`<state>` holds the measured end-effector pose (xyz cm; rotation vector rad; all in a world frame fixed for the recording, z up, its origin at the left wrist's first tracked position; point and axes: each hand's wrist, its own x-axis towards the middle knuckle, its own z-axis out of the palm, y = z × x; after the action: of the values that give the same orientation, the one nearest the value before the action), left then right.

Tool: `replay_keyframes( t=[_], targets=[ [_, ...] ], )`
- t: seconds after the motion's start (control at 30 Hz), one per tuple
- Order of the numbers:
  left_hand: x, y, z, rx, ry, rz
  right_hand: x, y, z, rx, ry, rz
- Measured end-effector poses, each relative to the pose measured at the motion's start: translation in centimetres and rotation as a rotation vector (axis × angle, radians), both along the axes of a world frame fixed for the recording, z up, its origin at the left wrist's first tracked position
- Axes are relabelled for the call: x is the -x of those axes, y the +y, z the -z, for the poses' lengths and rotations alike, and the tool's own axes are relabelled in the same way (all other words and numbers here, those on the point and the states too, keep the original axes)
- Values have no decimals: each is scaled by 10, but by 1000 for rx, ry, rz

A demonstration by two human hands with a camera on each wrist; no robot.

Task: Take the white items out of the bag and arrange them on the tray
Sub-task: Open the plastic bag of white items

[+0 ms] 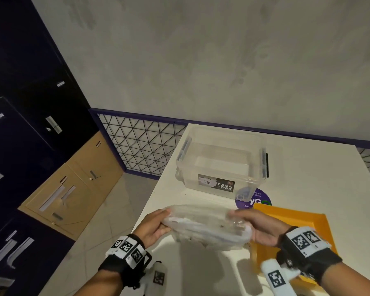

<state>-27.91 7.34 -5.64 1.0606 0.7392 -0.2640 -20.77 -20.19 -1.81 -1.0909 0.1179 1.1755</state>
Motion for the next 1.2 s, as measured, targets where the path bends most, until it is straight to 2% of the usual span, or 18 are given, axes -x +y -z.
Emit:
replay_keyframes(
  t=[0.07, 0.1, 0.17, 0.23, 0.33, 0.4, 0.47, 0.53, 0.63, 0.7, 0.73, 0.8, 0.87, 0.93, 1.0, 1.1, 1.13, 1.2],
  targets=[
    [-1, -7, -5, 121, -13, -89, 1, 0, 12, 417, -447, -194],
    [-2, -9, 0, 150, -28, -73, 1, 0, 20, 522, -582, -253],
    [-5, -13, 2, 240, -6, -109, 1, 1, 29, 600, -673, -245],
    [-5, -16, -1, 303, -20, -119, -4, -1, 29, 539, -510, -16],
    [-1, -13, -7, 293, -24, 4, -13, -7, 17, 174, -14, 297],
    [3, -3, -7, 305, -95, 88, -17, -9, 8, -10, 189, 402],
    [8, 4, -10, 335, -154, 203, -19, -7, 2, -81, 254, 444],
    [10, 9, -10, 267, -186, 342, -20, -5, -2, -141, 285, 439],
    [6, 14, -13, 111, -132, 339, -19, 1, 0, -195, 322, 394],
    [0, 16, -12, -62, -81, 340, -16, 4, 4, -196, 301, 312],
    [-3, 15, -10, -201, -75, 367, -13, 6, 3, -190, 268, 248],
    [-7, 12, -4, -629, -122, 447, -7, 8, 7, -214, 193, 136],
    [-9, 5, 0, -968, -176, 523, -4, 10, 15, -243, 139, 99],
    [-8, 0, 2, -1022, -148, 621, 0, 8, 18, -217, 96, 59],
    [-7, -3, 4, -952, -104, 716, 3, 8, 8, -151, -13, -38],
    [-7, -5, 10, -791, -72, 745, 4, 12, 6, 258, -468, -244],
    [-6, -6, 10, -792, -88, 744, 2, 14, 9, 412, -618, -291],
    [-6, -6, 10, -915, -157, 801, -2, 22, 15, 638, -777, -324]
  ],
)
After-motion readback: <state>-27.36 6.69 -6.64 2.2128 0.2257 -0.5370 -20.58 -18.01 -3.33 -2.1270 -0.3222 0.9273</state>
